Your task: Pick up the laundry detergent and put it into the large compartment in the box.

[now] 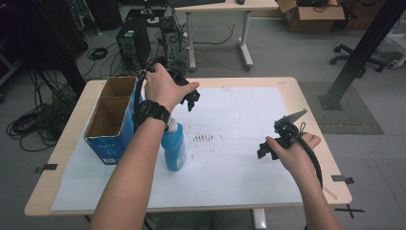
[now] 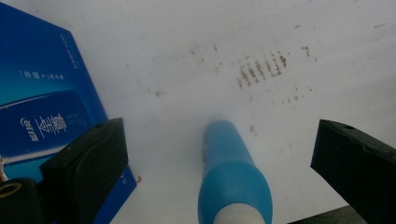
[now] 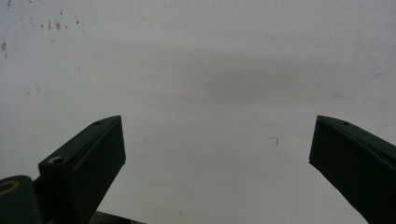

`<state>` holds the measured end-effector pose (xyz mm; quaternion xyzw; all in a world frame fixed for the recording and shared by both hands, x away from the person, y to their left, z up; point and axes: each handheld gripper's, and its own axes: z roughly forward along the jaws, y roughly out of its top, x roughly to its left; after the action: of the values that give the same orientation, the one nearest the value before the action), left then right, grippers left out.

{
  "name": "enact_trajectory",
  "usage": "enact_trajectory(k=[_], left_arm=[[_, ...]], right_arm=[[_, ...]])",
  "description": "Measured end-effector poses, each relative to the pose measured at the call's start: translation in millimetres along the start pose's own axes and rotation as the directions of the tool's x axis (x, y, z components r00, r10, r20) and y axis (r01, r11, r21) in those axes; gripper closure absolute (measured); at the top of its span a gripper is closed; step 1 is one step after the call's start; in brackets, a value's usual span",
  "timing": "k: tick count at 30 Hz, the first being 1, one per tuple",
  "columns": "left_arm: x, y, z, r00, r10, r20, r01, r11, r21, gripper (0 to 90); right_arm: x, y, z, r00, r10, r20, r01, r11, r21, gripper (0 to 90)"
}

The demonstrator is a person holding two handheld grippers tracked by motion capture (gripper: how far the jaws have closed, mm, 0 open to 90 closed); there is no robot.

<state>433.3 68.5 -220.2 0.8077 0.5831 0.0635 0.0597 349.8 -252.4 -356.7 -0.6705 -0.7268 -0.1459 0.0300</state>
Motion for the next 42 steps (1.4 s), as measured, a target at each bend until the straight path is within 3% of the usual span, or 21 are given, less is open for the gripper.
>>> enact_trajectory(k=[18, 35, 42], left_arm=[[-7.4, -36.6, 0.2, 0.9992, -0.039, -0.011, 0.039, 0.9992, 0.003, 4.1], [-13.2, -49.5, 15.0, 0.9984, -0.055, -0.012, 0.055, 0.998, 0.031, 4.0], [-11.3, -54.2, 28.1, 0.998, -0.062, -0.007, 0.062, 0.9965, 0.055, 4.2]], right_arm=[[0.8, -7.6, 0.5, 0.9999, -0.008, -0.014, 0.008, 1.0, -0.007, 3.6], [-0.3, -12.5, 3.0, 0.9998, -0.015, -0.016, 0.015, 1.0, -0.009, 3.6], [1.0, -12.7, 5.4, 0.9998, -0.016, -0.014, 0.016, 1.0, -0.007, 3.6]])
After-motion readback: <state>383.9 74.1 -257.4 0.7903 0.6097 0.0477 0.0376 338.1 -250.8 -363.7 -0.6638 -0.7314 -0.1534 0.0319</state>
